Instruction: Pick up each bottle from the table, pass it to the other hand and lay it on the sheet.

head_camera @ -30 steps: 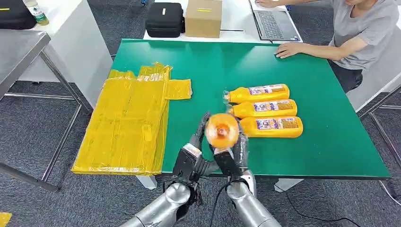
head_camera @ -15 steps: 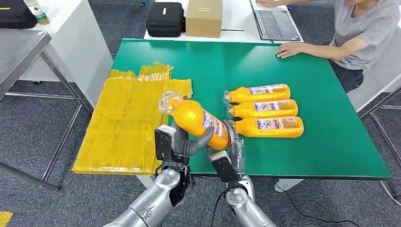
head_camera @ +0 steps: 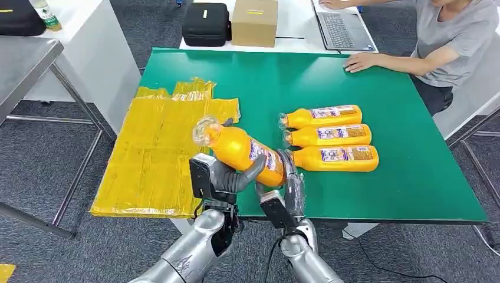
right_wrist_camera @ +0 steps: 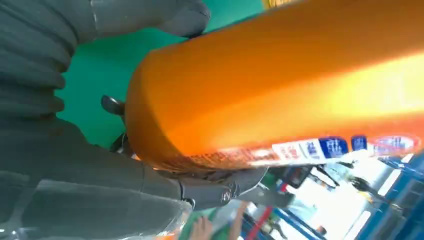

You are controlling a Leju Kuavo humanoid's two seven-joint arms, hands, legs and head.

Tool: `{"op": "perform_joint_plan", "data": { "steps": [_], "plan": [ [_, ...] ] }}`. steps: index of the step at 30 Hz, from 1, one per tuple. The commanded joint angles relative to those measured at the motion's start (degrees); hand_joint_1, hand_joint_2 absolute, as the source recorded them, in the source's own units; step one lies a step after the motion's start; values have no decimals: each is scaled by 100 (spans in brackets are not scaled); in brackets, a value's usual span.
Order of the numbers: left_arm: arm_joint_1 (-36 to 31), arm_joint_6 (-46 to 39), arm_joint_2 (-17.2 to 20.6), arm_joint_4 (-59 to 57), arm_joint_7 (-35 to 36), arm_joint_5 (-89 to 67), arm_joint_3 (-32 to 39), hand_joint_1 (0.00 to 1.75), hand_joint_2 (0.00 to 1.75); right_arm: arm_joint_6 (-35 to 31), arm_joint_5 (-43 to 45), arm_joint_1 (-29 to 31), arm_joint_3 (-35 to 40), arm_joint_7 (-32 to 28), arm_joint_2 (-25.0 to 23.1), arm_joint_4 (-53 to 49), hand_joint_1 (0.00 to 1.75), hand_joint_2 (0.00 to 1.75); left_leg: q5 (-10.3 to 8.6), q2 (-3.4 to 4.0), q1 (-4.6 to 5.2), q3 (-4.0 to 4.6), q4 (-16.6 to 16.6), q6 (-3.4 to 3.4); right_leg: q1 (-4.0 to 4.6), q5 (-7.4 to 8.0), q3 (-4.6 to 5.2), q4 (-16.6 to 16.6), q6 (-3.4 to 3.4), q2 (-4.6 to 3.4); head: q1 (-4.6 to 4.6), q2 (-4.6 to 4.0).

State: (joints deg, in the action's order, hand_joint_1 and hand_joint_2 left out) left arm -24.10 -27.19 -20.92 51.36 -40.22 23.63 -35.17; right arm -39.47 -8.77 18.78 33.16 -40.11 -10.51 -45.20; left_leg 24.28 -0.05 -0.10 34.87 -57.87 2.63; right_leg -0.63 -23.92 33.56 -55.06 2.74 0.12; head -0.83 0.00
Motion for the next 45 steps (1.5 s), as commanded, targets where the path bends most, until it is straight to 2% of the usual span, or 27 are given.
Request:
{"op": "perform_joint_plan", "data": {
  "steps": [1,3,4,6,9,10,11,12,14,22,23,25,29,32,34,36,37,39,42,45],
  "plan": [
    [-413,251,92,-701,22,830,-773,175,175,-52,-279,264,-284,11,69,446,175,175,1,-3,-1,-8,4,-6,1,-2,-8,3,-5,3,-2,0],
    [-323,241,92,-493,22,307,-610,175,175,-40,0,281,-159,11,129,462,175,175,1,-6,-2,-9,3,-6,2,-2,-10,3,-5,6,0,0],
    [-337,218,92,-587,22,358,-596,175,175,2,149,287,-153,11,150,464,175,175,6,-5,0,-27,5,-12,1,-9,-26,2,-11,5,-2,0],
    [-350,129,92,-618,22,348,-555,175,175,116,355,316,-237,11,159,519,171,175,1,-2,-1,-10,4,-7,1,-2,-11,4,-5,2,0,0],
    [-350,129,92,-618,22,348,-555,175,175,116,355,316,-237,11,159,519,166,175,1,-1,1,-13,6,-8,-1,-3,-11,3,-6,2,-2,0],
    [-377,190,92,-714,22,368,-508,175,175,214,436,355,-310,11,156,610,138,175,5,-1,0,-24,4,-12,0,-7,-22,2,-10,2,-2,0],
    [-398,142,92,-792,22,392,-511,175,175,267,491,374,-382,11,142,682,65,175,1,-1,0,-12,6,-7,0,-2,-10,4,-6,2,-2,0],
    [-404,106,92,-827,22,240,-428,175,175,390,563,408,-555,11,102,795,0,175,5,0,1,-24,5,-11,-1,-7,-21,3,-9,1,-2,0],
    [-455,26,92,-982,22,139,-271,175,175,349,580,380,-755,11,42,748,0,175,5,4,1,-26,7,-10,-1,-5,-22,4,-8,-3,-2,0],
    [-435,-127,92,-947,22,-84,-121,175,175,155,422,381,-727,11,-24,965,0,175,2,4,-1,-9,5,-7,1,-2,-8,2,-6,-4,-2,0],
    [-425,-194,92,-936,22,-259,40,175,175,-33,416,264,-754,11,-136,923,0,0,8,7,1,-25,5,-12,-1,-8,-21,0,-11,-6,-2,0],
    [-378,-236,102,-808,22,-585,382,175,175,-52,282,135,-927,11,-194,883,0,0,11,11,-1,-34,6,-16,2,-10,-29,1,-14,-11,-2,0],
    [-396,-1281,489,-542,22,-2399,947,175,175,30,510,-188,-931,11,-128,760,0,0,8,13,-1,-31,10,-15,2,-7,-24,3,-13,-14,0,0],
    [-395,-1281,517,-846,22,-5074,2382,175,175,-52,494,-319,-1318,11,-162,854,0,0,5,21,-2,-31,15,-13,2,-1,-20,7,-12,-21,-2,0],
    [-477,-1281,617,-1149,22,-5757,2759,175,175,101,603,-248,-1364,11,-205,1041,0,0,8,29,-3,-40,16,-16,1,-3,-27,5,-14,-29,-2,0],
    [-454,-1281,600,-1285,22,-6849,3516,175,175,-52,522,-441,-1319,11,-101,978,0,0,4,21,-5,-24,12,-10,3,0,-17,5,-8,-20,0,0],
    [-415,-1281,503,-1180,22,-7674,4211,175,175,35,620,-471,-1367,11,-115,974,0,175,7,29,-4,-37,16,-13,2,-1,-26,6,-11,-29,0,0],
    [-366,-1281,467,-868,22,-8841,5023,175,175,10,568,-544,-1301,11,-104,948,0,175,8,34,-5,-34,13,-14,3,-1,-18,3,-11,-34,0,0],
    [-387,-1281,373,-475,22,-9938,5717,175,175,-17,593,-646,-1280,11,-82,843,0,175,6,24,-7,-18,6,-13,5,-3,-10,-1,-10,-21,0,0],
    [-387,-1281,373,-475,22,-9938,5717,175,175,-17,593,-646,-1280,11,-82,843,0,175,7,25,-6,-20,3,-16,4,-8,-9,-9,-10,-20,0,0]
  ]
}}
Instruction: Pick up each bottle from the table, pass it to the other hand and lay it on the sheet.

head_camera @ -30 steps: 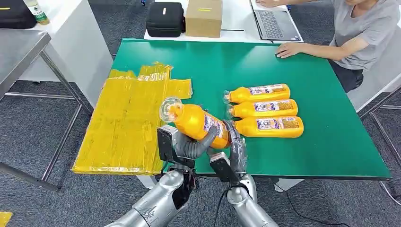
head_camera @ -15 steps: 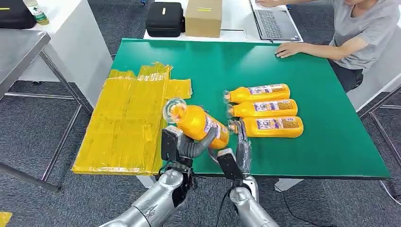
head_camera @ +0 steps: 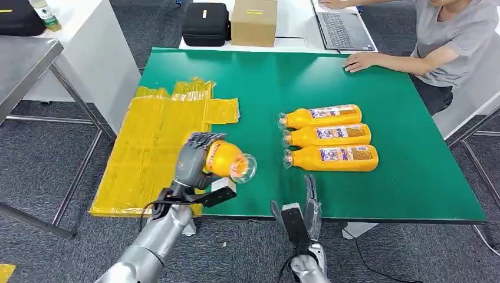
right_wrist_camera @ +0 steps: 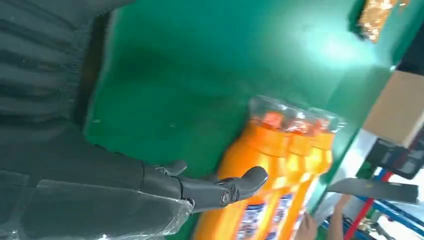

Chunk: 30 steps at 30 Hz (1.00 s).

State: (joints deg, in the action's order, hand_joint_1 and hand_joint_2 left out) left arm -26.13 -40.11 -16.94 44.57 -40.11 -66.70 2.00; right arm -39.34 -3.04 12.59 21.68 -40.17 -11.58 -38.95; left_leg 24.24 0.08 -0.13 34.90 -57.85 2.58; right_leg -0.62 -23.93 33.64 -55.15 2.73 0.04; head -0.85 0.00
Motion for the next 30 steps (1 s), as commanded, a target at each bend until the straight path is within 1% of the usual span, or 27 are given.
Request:
{"op": "perform_joint_plan", "data": {
  "steps": [1,2,3,4,5,6,7,8,9,10,11,13,15,16,17,18,19,20,21,22,23,26,27,28,30],
  "plan": [
    [-184,11,-25,204,11,-904,2000,175,175,-31,20,-27,-133,17,25,219,0,175,12,10,-3,-23,0,-12,3,-9,-17,-1,-11,-11,2,0],
    [-185,11,-27,279,135,-1164,2006,175,175,-44,18,-46,-137,17,35,190,0,175,14,6,0,-36,5,-16,0,-15,-28,-1,-14,-7,0,0],
    [-127,11,99,353,888,-2028,1701,175,175,-1,50,-75,-154,17,38,160,0,175,13,2,0,-38,7,-17,0,-16,-30,-1,-15,-3,0,0],
    [-142,11,179,276,1061,-2086,1541,175,175,-2,51,-93,-153,17,45,138,0,175,16,5,-2,-37,1,-17,2,-16,-30,-3,-15,-6,2,0],
    [-103,11,552,271,2004,-2330,748,175,175,30,52,-108,-152,17,40,140,0,175,11,1,-2,-28,3,-13,2,-12,-21,-1,-12,-2,2,0],
    [-183,11,1071,-125,3188,-2330,-420,175,175,55,42,-112,-137,17,46,186,0,175,3,0,-1,-12,4,-9,1,-4,-7,2,-7,0,2,0],
    [-292,11,1277,-364,3695,-2330,-891,175,175,40,36,-105,-128,17,44,223,0,175,7,-1,-1,-23,5,-12,1,-8,-16,1,-10,0,0,0],
    [-570,11,1539,-945,4540,-2330,-1715,175,175,15,68,-106,-141,17,39,258,0,175,3,-5,0,-29,11,-16,0,-8,-22,2,-14,4,4,0],
    [-792,11,1608,-1405,4904,-2330,-1995,175,175,59,120,-104,-183,17,23,283,0,175,-1,-16,-1,-13,6,-13,1,-6,-12,-1,-11,14,4,0],
    [-988,11,1646,-1820,5225,-2330,-2221,175,175,51,114,-108,-188,17,18,307,0,175,0,-24,-2,-21,8,-16,2,-10,-21,0,-14,21,2,0],
    [-988,11,1646,-1820,5225,-2330,-2221,175,175,51,114,-108,-188,17,18,307,0,175,-2,-17,-1,-12,5,-11,0,-5,-4,-2,-11,16,2,0],
    [-988,11,1646,-1820,5225,-2330,-2221,175,175,51,114,-108,-188,17,18,307,0,175,3,-15,-4,-25,5,-19,4,-9,-14,-5,-21,11,0,0],
    [-988,11,1646,-1820,5225,-2330,-2221,175,175,51,114,-108,-188,17,18,307,0,175,-12,-13,-1,-4,5,-16,0,-2,2,-4,-12,15,2,0],
    [-988,11,1646,-1820,5225,-2330,-2221,175,175,51,114,-108,-188,17,18,307,0,175,-7,-13,-2,-9,2,-19,2,-5,-3,-6,-14,14,2,0],
    [-1085,11,1623,-2063,5295,-2330,-2256,175,175,44,93,-116,-173,17,19,300,0,175,-9,-2,-2,-3,3,-15,1,-1,4,-6,-11,5,2,0],
    [-1185,11,1585,-2304,5406,-2330,-2271,175,175,46,103,-120,-180,17,18,332,0,175,-2,3,-3,-15,2,-20,1,-6,-8,-8,-15,-1,4,0],
    [-1281,135,1540,-2566,5432,-2308,-2238,175,175,70,97,-119,-175,17,21,351,0,175,-1,1,-3,-21,3,-22,2,-8,-13,-8,-18,-1,4,0],
    [-1327,224,1510,-2685,5411,-2310,-2234,175,175,83,96,-120,-177,17,25,355,0,175,-9,-8,-3,-2,2,-17,2,-2,4,-7,-13,7,2,0],
    [-1463,647,1433,-2989,5336,-2324,-2278,175,175,122,98,-103,-174,17,44,396,0,175,-8,-12,-2,-11,4,-20,1,-7,-5,-8,-16,12,4,0],
    [-1487,775,1422,-3041,5317,-2330,-2349,175,175,109,104,-109,-185,17,58,389,0,175,-11,-10,-4,0,2,-18,3,-2,3,-6,-14,13,4,0],
    [-1521,1058,1409,-3103,5441,-2330,-2577,175,175,112,103,-110,-186,17,78,384,0,175,-9,-14,-2,-7,3,-20,1,-6,-3,-9,-16,16,2,0],
    [-1549,1676,1343,-3190,5500,-2330,-2572,175,175,146,141,-101,-238,17,109,401,0,175,-12,-11,0,1,3,-15,0,-1,5,-7,-12,12,2,0],
    [-1527,1729,1326,-3132,5427,-2228,-2472,175,175,173,150,-88,-246,17,112,442,0,175,-9,-15,1,-14,6,-19,-1,-6,-10,-5,-15,16,4,0],
    [-1530,1697,1337,-3124,5442,-2327,-2554,175,175,175,149,-95,-250,17,108,446,0,175,-11,-15,1,-15,7,-16,-2,0,-12,-4,-13,16,2,0],
    [-1531,1741,1313,-3131,5340,-2277,-2492,175,175,167,144,-97,-241,17,93,460,0,175,-10,-12,3,-36,10,-21,-4,-2,-30,-4,-17,11,4,0]
  ]
}}
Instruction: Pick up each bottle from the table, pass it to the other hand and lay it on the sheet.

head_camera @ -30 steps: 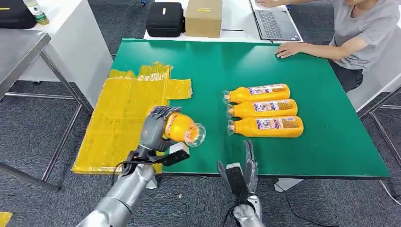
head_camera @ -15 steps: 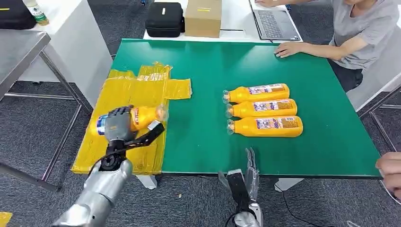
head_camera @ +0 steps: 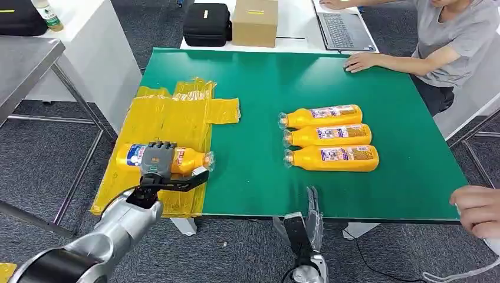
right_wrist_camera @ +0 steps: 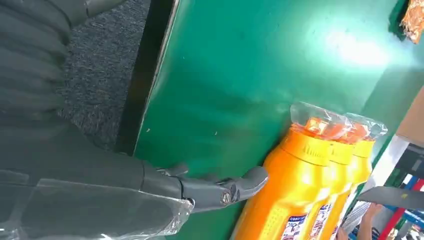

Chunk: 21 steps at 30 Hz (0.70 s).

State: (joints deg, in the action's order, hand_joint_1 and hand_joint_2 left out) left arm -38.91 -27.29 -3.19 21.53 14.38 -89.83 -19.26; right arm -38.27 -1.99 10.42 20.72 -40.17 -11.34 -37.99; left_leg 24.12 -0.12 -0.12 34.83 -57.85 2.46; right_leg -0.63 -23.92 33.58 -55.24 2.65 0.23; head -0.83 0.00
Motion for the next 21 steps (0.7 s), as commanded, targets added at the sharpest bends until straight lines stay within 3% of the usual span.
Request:
{"op": "perform_joint_plan", "data": {
  "steps": [1,2,6,7,13,21],
  "plan": [
    [-247,372,-37,-818,28,-17,-542,45,175,70,40,113,-145,17,59,368,0,175,2,12,1,-38,13,-14,-1,1,-32,8,-10,-13,2,0],
    [-283,551,-33,-890,197,-17,-670,0,175,74,16,142,-116,17,47,430,0,175,3,11,1,-36,9,-11,-1,1,-27,5,-7,-14,0,0],
    [-263,895,-6,-939,-82,94,-624,0,175,34,53,108,-107,17,33,346,0,175,-2,7,-1,-42,10,-20,2,7,-30,6,-19,-12,2,0],
    [-258,1009,-28,-927,-125,228,-482,0,0,21,67,96,-114,17,39,325,0,175,-2,11,-1,-51,17,-24,1,7,-38,10,-22,-15,2,0],
    [-427,1749,-260,-887,-876,472,-280,0,0,-6,92,230,-170,17,43,464,0,175,-8,4,-1,-71,17,-28,0,8,-60,9,-22,-10,-2,0],
    [-453,1918,-404,-782,-1125,441,-329,0,0,-25,69,239,-179,17,37,473,0,175,-12,-7,5,-71,14,-22,-6,4,-68,7,-23,1,0,0]
  ]
}}
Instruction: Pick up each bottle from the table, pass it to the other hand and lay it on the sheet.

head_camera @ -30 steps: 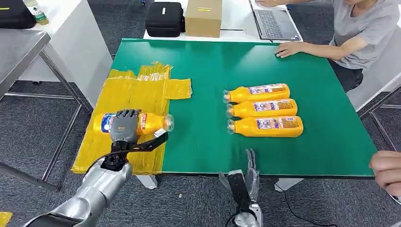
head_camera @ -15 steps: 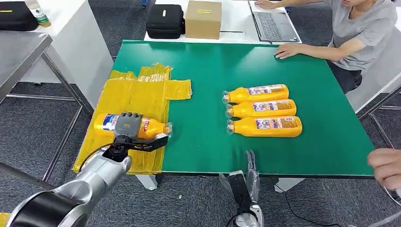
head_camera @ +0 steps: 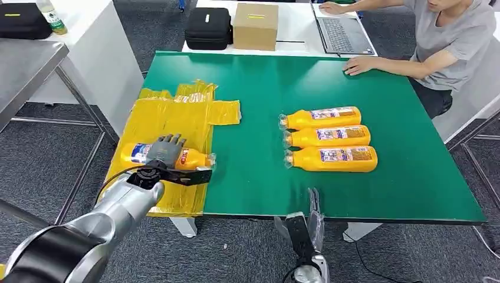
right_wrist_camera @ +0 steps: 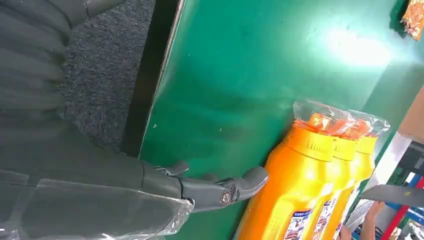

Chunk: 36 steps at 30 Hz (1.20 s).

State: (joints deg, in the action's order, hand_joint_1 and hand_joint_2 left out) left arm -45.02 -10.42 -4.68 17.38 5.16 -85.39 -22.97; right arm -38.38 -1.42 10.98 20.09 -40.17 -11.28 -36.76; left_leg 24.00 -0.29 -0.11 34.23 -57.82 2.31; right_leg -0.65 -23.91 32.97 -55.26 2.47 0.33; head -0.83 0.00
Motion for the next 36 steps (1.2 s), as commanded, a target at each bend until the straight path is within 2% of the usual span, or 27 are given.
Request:
{"op": "perform_joint_plan", "data": {
  "steps": [1,5,8,9,12,14,16,17,19,20,26,29,32,36],
  "plan": [
    [159,231,-256,-367,-203,-3,43,0,0,-14,12,184,-116,17,30,351,0,175,-1,5,3,-10,9,-4,-3,1,-7,7,-5,-5,2,0],
    [159,231,-256,-367,-203,-3,43,0,0,-14,12,184,-116,17,30,351,0,175,0,3,3,-8,6,-3,-3,0,-8,4,-4,-1,0,0],
    [196,41,-365,-191,-581,-134,-136,0,0,-50,14,127,-177,17,70,285,0,175,-3,5,2,-10,12,-10,-1,3,-8,9,-10,-4,0,0],
    [226,-239,-467,-44,-951,-88,-161,0,0,-117,12,85,-236,17,85,256,0,175,-2,-2,4,-8,7,-4,-3,1,-7,5,-5,4,0,0],
    [378,-409,-766,490,-1447,-80,-369,0,0,-93,27,-53,-312,17,150,112,0,175,-8,-26,3,-3,9,-5,-2,-2,-7,9,-5,31,-2,0],
    [623,-779,-751,1019,-1312,-293,-629,0,0,-127,-13,-137,-318,17,169,16,0,175,-6,-29,2,6,1,0,-1,-5,1,6,-3,37,0,0],
    [1072,-948,-419,2187,-785,-461,-1120,0,0,-157,-54,-245,-312,17,172,-117,0,175,-2,-15,6,7,7,0,-6,-4,1,10,-3,21,0,0],
    [1117,-1137,-273,2499,-414,-461,-1390,0,175,-162,-107,-276,-358,17,164,-150,0,175,-1,1,5,12,3,1,-5,2,11,6,-3,7,2,0],
    [1127,-1591,-61,2947,36,-461,-1709,0,175,-162,-197,-290,-422,17,129,-131,0,175,6,12,6,14,5,-6,-5,-4,14,3,-8,0,2,0],
    [1102,-1676,-69,3066,128,-461,-1786,0,175,-162,-230,-281,-434,17,114,-99,0,175,4,5,4,23,0,-8,-3,-5,21,-2,-10,7,-2,0],
    [1102,-1676,-69,3066,128,-461,-1786,0,175,-162,-230,-281,-434,17,114,-99,0,175,3,1,-1,34,2,-5,3,-3,34,4,-8,11,-2,0],
    [1198,-2078,-54,3307,265,-461,-1874,0,175,-162,-317,-250,-516,17,69,-8,0,175,0,6,-2,43,0,-1,4,1,43,3,-5,7,0,0],
    [1213,-1902,54,3480,485,-461,-2056,0,175,-162,-348,-236,-470,17,65,20,0,175,2,2,-2,37,4,-4,3,-2,38,5,-8,12,0,0],
    [1409,-2374,104,3913,468,-461,-2072,0,175,-162,-546,-278,-672,17,42,-13,0,175,7,13,1,29,7,-9,0,-6,33,4,-12,0,0,0]
  ]
}}
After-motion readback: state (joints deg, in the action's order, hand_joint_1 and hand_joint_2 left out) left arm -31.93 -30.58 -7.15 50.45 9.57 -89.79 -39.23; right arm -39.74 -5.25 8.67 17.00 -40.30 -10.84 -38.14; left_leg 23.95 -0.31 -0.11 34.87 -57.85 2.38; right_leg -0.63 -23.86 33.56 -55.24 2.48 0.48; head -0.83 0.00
